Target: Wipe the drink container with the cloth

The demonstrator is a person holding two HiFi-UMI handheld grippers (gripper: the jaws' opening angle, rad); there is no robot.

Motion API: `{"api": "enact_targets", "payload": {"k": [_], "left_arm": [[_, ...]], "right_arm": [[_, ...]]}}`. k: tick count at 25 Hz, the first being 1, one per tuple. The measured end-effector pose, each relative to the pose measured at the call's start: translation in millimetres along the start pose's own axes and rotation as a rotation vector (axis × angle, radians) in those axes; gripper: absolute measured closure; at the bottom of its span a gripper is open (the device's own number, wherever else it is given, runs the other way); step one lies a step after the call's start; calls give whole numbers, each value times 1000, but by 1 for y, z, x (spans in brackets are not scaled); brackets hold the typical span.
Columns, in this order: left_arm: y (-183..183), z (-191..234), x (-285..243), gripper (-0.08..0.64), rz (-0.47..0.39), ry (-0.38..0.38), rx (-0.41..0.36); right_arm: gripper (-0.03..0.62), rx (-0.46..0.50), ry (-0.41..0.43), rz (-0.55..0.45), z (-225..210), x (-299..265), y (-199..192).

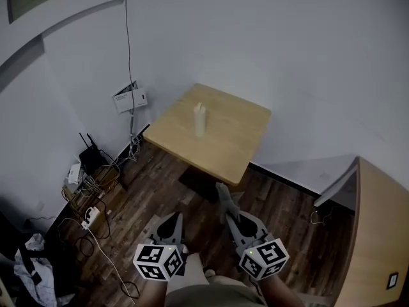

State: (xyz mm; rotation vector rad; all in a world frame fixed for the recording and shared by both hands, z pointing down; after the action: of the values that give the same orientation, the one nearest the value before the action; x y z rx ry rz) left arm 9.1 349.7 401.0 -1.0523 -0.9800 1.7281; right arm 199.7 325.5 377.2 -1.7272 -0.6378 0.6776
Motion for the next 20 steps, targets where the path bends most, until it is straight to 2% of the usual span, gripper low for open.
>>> {"api": "enact_targets", "payload": {"k": [7, 20], "left_arm": [[7, 18, -28, 558, -3, -3, -16], [46, 65, -118, 558, 9, -78, -17]], "right_arm": [[565, 19, -13, 13, -13, -27, 2], [564, 28, -53, -2, -46, -120, 22]]}}
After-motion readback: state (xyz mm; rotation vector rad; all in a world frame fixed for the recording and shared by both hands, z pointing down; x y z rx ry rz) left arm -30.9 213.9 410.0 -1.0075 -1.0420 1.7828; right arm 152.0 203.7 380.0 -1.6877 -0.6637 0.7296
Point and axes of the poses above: the fingertips, and each gripper's own axes: x backward along the fingers, z to its left, y out of its top, the point moved 6 cm from there along x, backward along the fingers, and after that the axes turned 2 degrees about x, right-handed, at the moved point
